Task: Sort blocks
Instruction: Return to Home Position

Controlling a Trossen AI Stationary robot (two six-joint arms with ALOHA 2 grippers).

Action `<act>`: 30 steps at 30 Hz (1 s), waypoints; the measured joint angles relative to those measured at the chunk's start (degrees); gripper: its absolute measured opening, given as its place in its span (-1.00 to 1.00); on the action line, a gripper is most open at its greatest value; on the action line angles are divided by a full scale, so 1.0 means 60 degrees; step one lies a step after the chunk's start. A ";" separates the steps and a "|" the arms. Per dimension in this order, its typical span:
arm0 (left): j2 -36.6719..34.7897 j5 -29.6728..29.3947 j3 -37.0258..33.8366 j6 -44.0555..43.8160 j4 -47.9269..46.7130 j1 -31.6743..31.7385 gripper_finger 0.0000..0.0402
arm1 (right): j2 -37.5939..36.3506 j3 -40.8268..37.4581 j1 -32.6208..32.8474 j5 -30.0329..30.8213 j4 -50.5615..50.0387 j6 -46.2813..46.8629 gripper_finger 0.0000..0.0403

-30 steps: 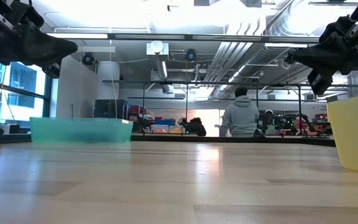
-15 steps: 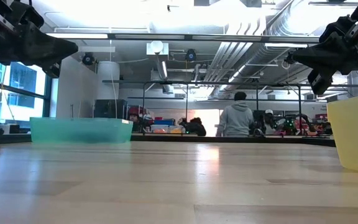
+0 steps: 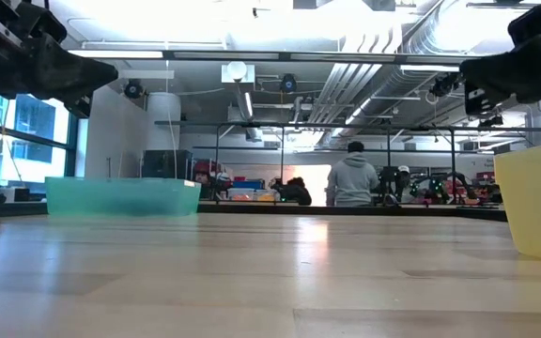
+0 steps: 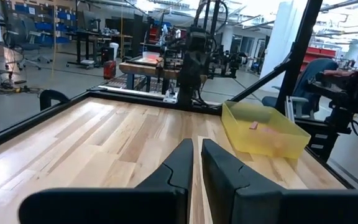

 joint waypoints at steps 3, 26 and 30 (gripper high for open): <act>0.0017 -0.0004 0.0000 -0.0002 0.0004 0.0000 -0.88 | -0.0001 -0.0076 0.0299 0.0685 0.0082 -0.1218 -1.00; 0.0015 0.0000 0.0000 -0.0004 0.0004 0.0000 -0.88 | 0.0124 -0.0080 0.0534 0.0946 0.0041 -0.1792 -1.00; 0.0015 -0.0002 0.0002 -0.0002 0.0004 0.0002 -0.88 | 0.0124 -0.0080 0.0534 0.0946 0.0041 -0.1792 -1.00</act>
